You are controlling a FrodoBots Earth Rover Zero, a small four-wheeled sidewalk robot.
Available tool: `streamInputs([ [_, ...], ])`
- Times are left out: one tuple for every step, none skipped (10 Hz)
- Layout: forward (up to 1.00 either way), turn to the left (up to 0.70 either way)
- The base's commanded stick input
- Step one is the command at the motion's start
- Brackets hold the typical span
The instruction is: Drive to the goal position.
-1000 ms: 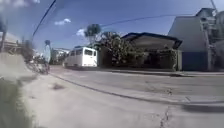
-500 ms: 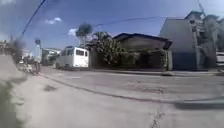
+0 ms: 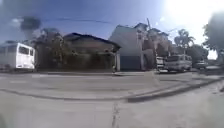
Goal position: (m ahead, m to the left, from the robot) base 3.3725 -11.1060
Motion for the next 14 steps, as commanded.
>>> streamInputs([
  [0.57, -0.57],
  [0.70, -0.35],
  [0.70, -0.35],
  [0.70, -0.35],
  [0.70, -0.35],
  [0.70, -0.35],
  [0.70, -0.35],
  [0.70, -0.35],
  [0.70, -0.30],
  [0.70, -0.18],
  [0.70, -0.06],
  [0.70, -0.02],
  [0.70, -0.05],
  [0.70, -0.14],
])
